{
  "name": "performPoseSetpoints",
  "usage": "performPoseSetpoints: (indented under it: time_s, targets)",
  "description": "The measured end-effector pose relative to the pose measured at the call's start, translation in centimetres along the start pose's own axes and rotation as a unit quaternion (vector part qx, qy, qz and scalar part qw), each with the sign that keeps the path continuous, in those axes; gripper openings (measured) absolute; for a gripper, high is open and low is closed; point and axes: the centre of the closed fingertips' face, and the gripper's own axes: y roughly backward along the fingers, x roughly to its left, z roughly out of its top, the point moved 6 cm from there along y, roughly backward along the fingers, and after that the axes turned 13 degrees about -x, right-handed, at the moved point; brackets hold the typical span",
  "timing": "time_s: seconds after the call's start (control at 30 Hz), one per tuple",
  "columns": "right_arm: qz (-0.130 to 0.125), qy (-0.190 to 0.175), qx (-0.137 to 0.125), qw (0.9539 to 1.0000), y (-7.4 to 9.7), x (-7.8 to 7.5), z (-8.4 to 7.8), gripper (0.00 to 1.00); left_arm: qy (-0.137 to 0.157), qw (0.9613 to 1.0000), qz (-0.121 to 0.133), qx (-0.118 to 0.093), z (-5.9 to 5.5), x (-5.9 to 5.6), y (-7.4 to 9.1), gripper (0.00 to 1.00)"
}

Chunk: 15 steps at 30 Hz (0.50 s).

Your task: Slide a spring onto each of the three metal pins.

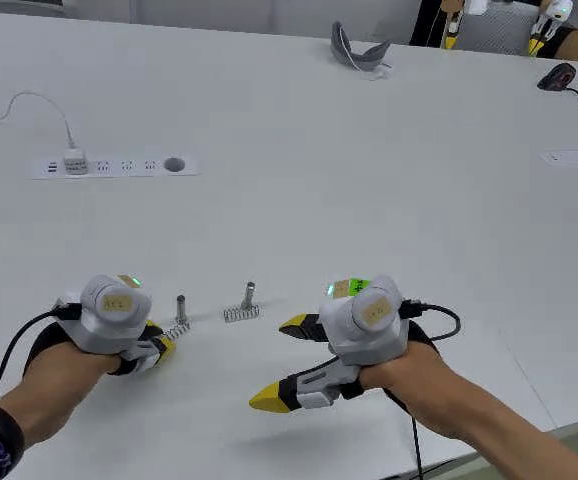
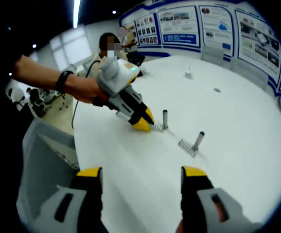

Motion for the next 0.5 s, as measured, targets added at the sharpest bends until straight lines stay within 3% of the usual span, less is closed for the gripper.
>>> performPoseSetpoints:
  time_s: [0.1,0.23,0.5]
  targets:
    - [-0.001,-0.001,-0.002,1.0000,0.0,-0.1,0.0,0.67,-0.006,1.0000,0.000,0.000,0.1,-0.2,0.1,0.11]
    - [-0.002,-0.002,-0.005,1.0000,0.0,-0.2,0.2,0.66,0.018,0.9998,-0.002,-0.003,0.0,-0.3,0.4,0.11]
    - [0.002,-0.007,-0.007,0.9999,-0.4,0.1,0.2,0.66,0.029,0.9995,-0.006,-0.006,-0.3,-0.6,1.3,0.10]
